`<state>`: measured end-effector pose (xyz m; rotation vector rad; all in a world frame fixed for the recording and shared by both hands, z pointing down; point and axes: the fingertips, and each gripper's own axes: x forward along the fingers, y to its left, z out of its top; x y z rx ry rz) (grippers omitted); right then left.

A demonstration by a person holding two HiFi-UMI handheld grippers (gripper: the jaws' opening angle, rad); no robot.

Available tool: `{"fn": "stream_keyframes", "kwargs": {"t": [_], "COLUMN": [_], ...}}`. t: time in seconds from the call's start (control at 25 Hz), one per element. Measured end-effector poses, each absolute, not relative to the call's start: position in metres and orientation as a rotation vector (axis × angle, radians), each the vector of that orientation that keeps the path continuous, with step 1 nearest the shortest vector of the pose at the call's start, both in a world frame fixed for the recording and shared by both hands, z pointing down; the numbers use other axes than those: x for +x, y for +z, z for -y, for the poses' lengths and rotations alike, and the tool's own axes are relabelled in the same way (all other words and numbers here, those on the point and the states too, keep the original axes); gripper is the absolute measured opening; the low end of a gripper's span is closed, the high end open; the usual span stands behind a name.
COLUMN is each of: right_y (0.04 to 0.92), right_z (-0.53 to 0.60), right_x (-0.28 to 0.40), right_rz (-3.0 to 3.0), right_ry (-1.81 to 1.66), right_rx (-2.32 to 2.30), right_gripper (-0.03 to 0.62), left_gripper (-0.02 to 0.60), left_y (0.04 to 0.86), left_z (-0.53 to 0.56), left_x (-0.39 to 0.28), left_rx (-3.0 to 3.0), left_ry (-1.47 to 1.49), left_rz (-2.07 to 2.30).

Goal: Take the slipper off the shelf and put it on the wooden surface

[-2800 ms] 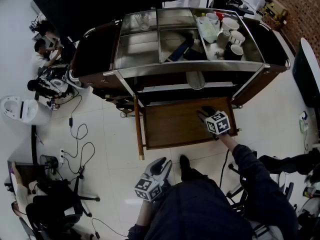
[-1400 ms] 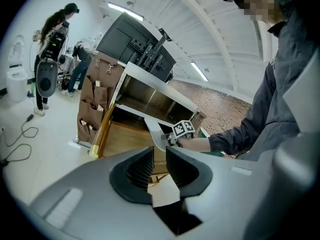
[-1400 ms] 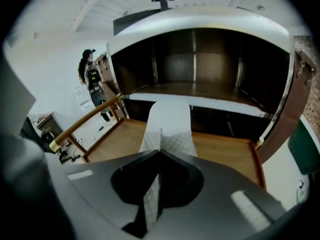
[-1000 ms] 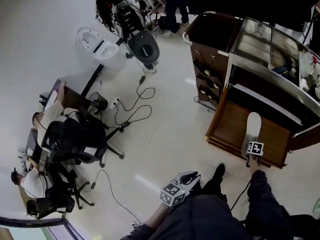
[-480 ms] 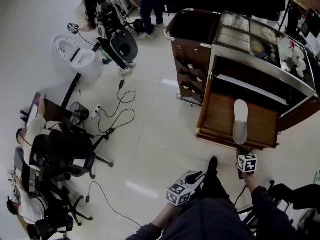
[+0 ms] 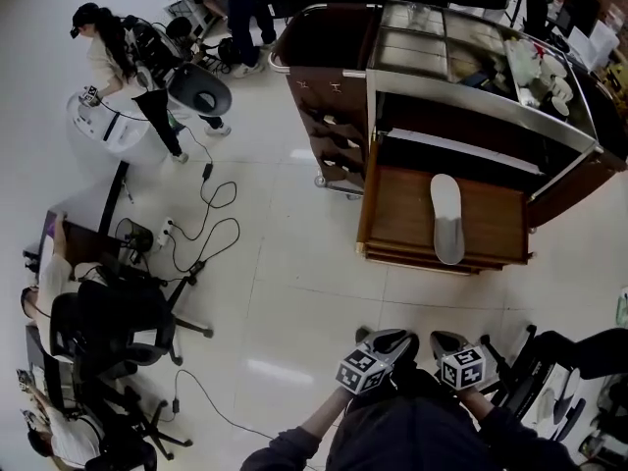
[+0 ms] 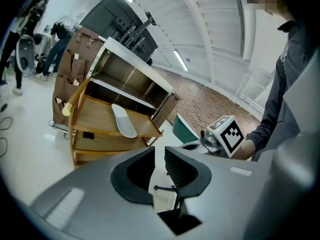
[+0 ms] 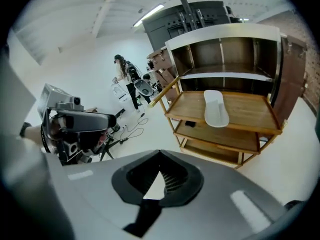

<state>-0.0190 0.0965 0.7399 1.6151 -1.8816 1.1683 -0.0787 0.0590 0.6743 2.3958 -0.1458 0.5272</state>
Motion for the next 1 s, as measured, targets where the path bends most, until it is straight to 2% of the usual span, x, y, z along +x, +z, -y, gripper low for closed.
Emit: {"fn": "stream_keyframes", "kwargs": {"t": [0.4, 0.64, 0.8, 1.0], "right_y": [0.720, 0.715, 0.702, 0.695], "right_z": [-0.130, -0.141, -0.159, -0.165], "right_x": [0.007, 0.040, 0.056, 0.062], "right_rz": [1.952, 2.024, 2.037, 2.047], "right_ry": [1.142, 1.096, 1.103, 1.085], "right_rx": [1.647, 1.672, 1.727, 1.760], "right_gripper": [0.000, 0.000, 0.000, 0.000], "left_gripper": [0.080, 0.077, 0.066, 0.066], "left_y": [0.659, 0.660, 0.655, 0.646], "left_z": [-0.096, -0.138, -0.178, -0.174], "left_x": [-0.022, 0.021, 0.029, 0.035], "left_rx": [2.455, 2.457, 2.447, 2.462], "left_ry": [0.705, 0.669, 0.661, 0.655], "left_rz": [0.161, 0.191, 0.139, 0.105]}}
